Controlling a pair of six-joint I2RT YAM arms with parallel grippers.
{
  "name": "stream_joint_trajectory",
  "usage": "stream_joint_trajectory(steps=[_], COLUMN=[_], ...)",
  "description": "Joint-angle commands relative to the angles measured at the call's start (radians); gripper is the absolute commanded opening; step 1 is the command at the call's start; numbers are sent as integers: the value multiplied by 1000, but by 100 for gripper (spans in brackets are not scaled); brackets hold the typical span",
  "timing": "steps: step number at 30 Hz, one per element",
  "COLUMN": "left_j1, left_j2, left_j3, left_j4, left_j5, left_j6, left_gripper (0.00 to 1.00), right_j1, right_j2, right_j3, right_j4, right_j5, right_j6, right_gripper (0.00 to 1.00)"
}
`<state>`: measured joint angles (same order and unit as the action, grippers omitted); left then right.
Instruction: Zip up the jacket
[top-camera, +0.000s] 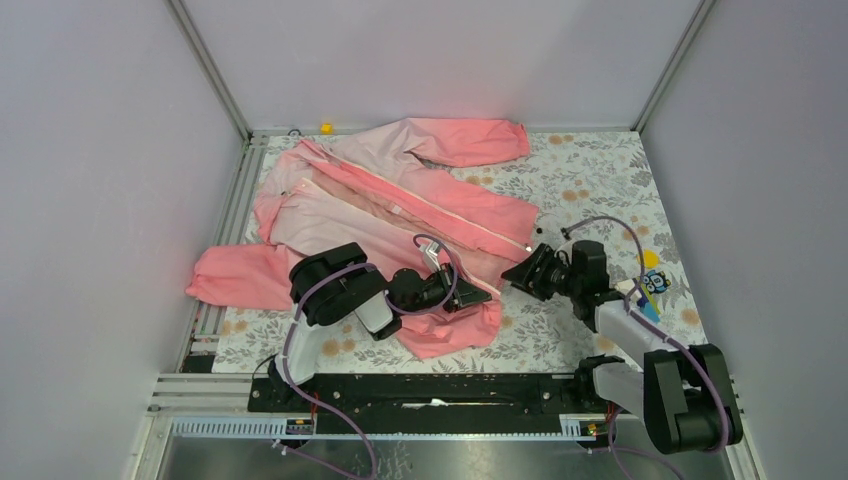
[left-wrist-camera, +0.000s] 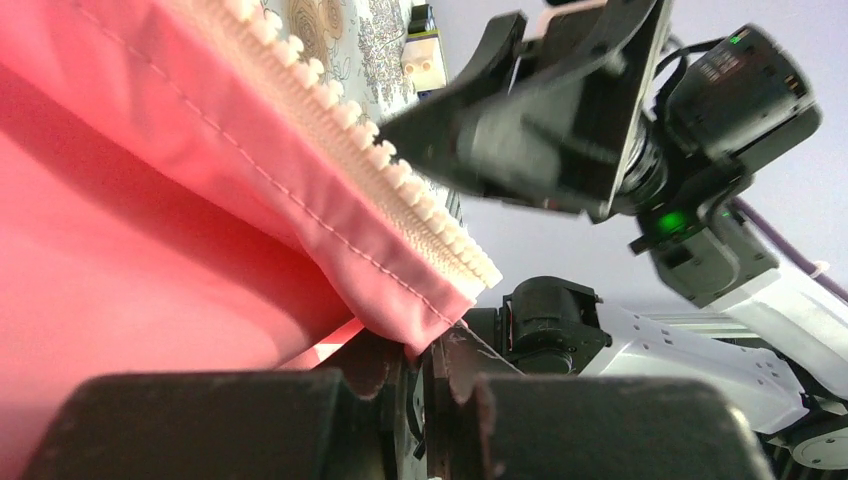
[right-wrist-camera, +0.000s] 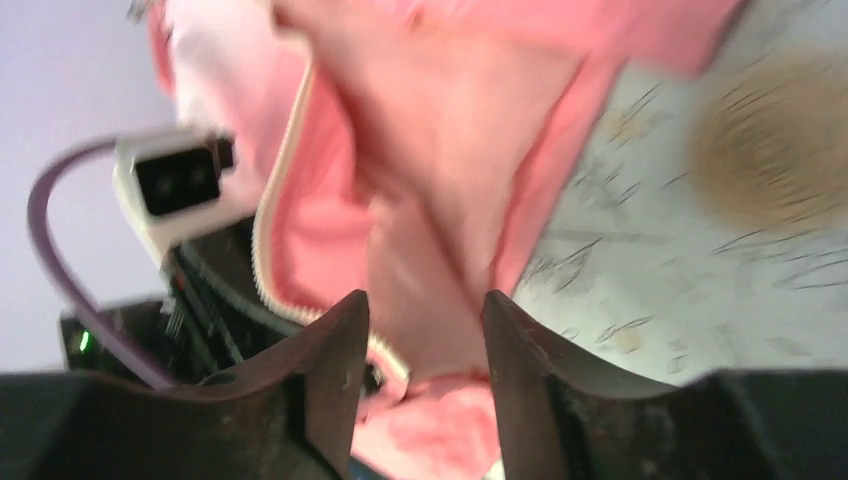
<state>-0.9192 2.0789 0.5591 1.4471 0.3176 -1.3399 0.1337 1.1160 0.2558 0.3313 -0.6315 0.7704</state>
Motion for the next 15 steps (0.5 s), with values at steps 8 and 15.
stream_joint_trajectory(steps=[8, 15], left_j1=[-12, -12], left_j2=[13, 17], left_j3=[-5, 6], left_j4=[95, 70], left_j5=[1, 4], left_j6=[28, 18], left_gripper=[4, 4], right_j1=[-233, -317], right_j2=[74, 380], right_j3=[227, 286], right_j4=[-174, 102], right_j5=[294, -66], right_j6=[-14, 9], right_gripper=[72, 58])
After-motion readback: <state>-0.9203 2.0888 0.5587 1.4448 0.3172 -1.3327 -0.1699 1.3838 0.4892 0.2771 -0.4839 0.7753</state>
